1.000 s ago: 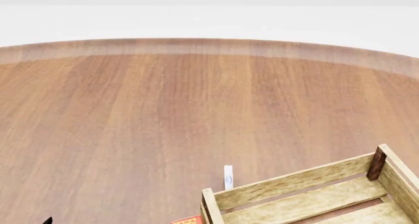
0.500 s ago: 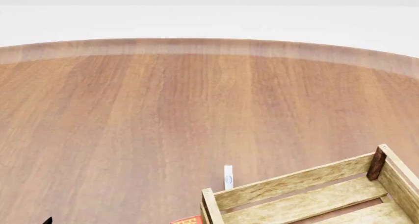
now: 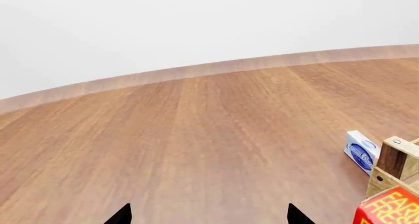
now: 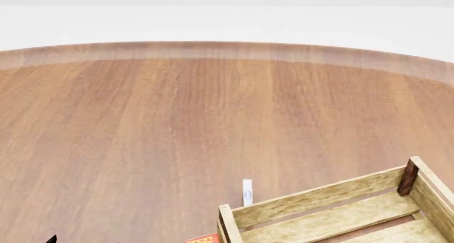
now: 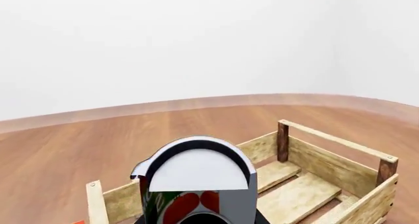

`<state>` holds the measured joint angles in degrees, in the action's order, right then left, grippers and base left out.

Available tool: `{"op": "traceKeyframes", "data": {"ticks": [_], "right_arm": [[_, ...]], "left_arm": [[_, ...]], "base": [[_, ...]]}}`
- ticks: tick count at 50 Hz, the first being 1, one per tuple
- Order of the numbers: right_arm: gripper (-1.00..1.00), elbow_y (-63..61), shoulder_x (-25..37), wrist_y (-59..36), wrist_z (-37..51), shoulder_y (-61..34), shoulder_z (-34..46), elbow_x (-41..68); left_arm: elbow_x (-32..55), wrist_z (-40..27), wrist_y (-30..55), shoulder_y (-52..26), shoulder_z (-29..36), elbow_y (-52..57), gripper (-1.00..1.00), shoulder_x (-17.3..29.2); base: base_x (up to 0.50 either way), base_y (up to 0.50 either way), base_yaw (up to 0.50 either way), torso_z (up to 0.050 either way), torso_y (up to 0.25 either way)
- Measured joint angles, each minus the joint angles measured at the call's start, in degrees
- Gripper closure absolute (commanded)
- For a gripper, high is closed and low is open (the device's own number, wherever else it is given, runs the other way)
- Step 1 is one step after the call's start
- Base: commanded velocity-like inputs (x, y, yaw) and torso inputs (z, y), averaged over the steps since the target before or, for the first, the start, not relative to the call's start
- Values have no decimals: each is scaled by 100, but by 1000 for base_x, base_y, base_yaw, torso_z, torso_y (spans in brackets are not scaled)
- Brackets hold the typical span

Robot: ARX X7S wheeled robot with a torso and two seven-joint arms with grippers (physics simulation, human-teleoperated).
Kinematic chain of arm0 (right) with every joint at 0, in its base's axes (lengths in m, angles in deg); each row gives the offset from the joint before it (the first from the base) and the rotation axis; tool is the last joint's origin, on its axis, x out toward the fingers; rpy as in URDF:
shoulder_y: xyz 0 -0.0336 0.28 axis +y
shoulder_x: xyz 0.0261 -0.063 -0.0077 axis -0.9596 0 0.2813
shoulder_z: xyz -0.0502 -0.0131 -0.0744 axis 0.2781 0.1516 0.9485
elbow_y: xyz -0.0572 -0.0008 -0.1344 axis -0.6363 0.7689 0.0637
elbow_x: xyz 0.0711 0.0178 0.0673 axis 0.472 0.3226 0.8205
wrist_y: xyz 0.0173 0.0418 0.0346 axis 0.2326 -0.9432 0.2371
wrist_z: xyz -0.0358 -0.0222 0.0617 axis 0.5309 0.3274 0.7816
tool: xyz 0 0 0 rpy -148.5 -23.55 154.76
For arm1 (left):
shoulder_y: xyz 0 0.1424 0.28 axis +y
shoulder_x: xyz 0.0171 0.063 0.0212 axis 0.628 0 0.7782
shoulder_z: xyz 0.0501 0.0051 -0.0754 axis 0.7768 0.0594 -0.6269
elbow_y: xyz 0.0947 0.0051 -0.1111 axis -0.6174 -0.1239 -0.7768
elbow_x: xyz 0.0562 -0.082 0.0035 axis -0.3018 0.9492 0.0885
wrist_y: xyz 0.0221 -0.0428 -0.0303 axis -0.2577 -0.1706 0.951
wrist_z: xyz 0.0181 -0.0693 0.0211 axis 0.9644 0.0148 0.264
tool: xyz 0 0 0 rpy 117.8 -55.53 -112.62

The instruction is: Pick up the tomato sauce, and put it in the wooden tray.

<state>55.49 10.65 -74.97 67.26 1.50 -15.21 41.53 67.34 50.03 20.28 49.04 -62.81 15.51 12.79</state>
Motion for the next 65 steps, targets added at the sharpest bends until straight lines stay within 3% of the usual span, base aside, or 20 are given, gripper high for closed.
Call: {"op": "traceKeyframes", "data": {"ticks": [30,51,65], "right_arm": [[100,480,-114,-1384,-48,-1477,-231,558],[100,2820,-479,-1453,-280,-3028,-574,880],[100,4981,-760,-938,-550,-4202,-683,834]], "left_arm": [[42,-52,-24,-27,58,-27,-100,38],[86,-74,-47,-44,90,-52,-100,63],[114,-89,-66,-60,110,-79,-100,77]], "base": [[0,0,0,0,0],[0,0,0,0,0],[0,0,0,0,1]]}}
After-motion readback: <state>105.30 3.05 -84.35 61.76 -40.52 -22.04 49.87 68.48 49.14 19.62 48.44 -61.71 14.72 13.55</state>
